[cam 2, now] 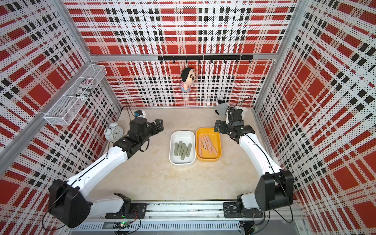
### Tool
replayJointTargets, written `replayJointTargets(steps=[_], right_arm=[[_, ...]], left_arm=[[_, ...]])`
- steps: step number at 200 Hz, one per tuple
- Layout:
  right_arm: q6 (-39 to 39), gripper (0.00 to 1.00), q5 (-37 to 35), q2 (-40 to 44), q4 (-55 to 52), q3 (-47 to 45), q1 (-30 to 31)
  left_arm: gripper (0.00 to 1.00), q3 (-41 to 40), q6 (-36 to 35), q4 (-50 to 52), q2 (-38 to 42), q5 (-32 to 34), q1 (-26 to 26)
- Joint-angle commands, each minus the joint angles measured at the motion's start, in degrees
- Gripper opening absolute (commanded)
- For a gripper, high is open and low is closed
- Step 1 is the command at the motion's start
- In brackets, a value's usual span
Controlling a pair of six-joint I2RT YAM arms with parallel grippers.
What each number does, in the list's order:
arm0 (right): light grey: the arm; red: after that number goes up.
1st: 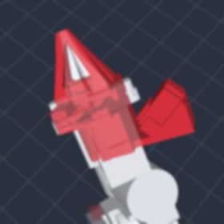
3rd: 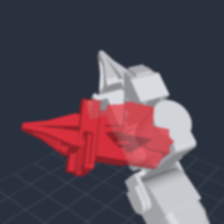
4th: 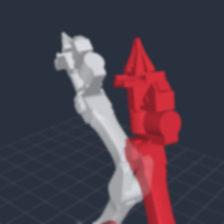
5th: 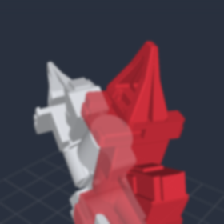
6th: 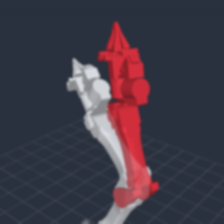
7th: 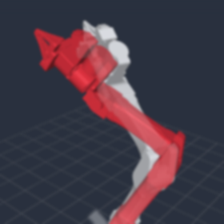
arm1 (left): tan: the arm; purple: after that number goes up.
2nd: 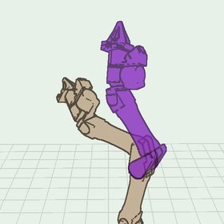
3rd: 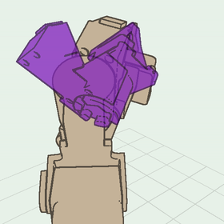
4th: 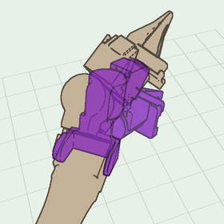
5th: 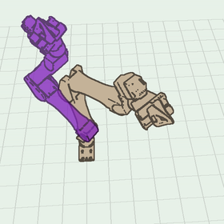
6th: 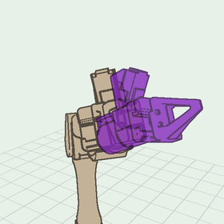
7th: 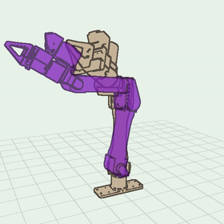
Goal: Place the fruit knives into the storage box by color
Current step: Reset both arms
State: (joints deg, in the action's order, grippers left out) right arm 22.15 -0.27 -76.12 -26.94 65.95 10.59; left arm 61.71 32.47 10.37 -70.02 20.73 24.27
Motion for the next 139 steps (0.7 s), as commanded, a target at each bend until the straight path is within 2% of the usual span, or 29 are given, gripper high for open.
replayJointTargets(steps=[1, 16, 34, 55, 76, 89, 100, 118, 131, 139], right_arm=[[-3.72, 1.0, -6.71, 9.56, 17.42, -8.88, -0.31], [-8.55, 1.0, -7.98, 16.75, 28.84, -17.47, -0.31], [-11.77, 1.0, -11.24, 23.12, 40.15, -27.11, -0.35], [-15.48, 1.0, -11.26, 25.74, 45.7, -33.26, -0.39], [-17.72, 1.0, -16.11, 25.87, 49.28, -37.35, -0.4], [-19.44, 1.0, -18.81, 26.07, 54.84, -42.14, -0.47], [-20.71, 1.0, -20.96, 25.86, 59.33, -45.51, -0.48], [-22.14, 1.0, -24.3, 25.1, 67.5, -51.06, -0.48], [-23.66, 1.0, -26.07, 23.62, 74.35, -55.16, -0.48], [-23.74, 1.0, -27.59, 22.21, 79.6, -57.96, -0.55]], left_arm=[[0.98, 0.43, -9.49, -1.89, 3.06, 18.0, 0.21], [0.98, -4.46, -22.13, -11.68, 5.75, 18.6, 1.44], [0.98, -12.78, -30.64, -21.73, 9.84, 19.26, 1.63], [0.98, -28.73, -32.22, -39.66, 15.79, 20.77, -0.55], [0.98, -42.02, -32.4, -52.67, 17.67, 21.1, -2.11], [0.98, -46.92, -32.75, -58.32, 15.05, 27.11, -2.08], [0.98, -51.97, -34.75, -67.29, 11.95, 29.9, -1.98], [0.98, -60.49, -36.46, -87.98, 4.41, 29.62, -2.13], [0.98, -62.42, -35.71, -95.61, -2.46, 30.0, -2.41], [0.98, -62.62, -39.11, -102.83, -7.29, 29.79, -2.06]])
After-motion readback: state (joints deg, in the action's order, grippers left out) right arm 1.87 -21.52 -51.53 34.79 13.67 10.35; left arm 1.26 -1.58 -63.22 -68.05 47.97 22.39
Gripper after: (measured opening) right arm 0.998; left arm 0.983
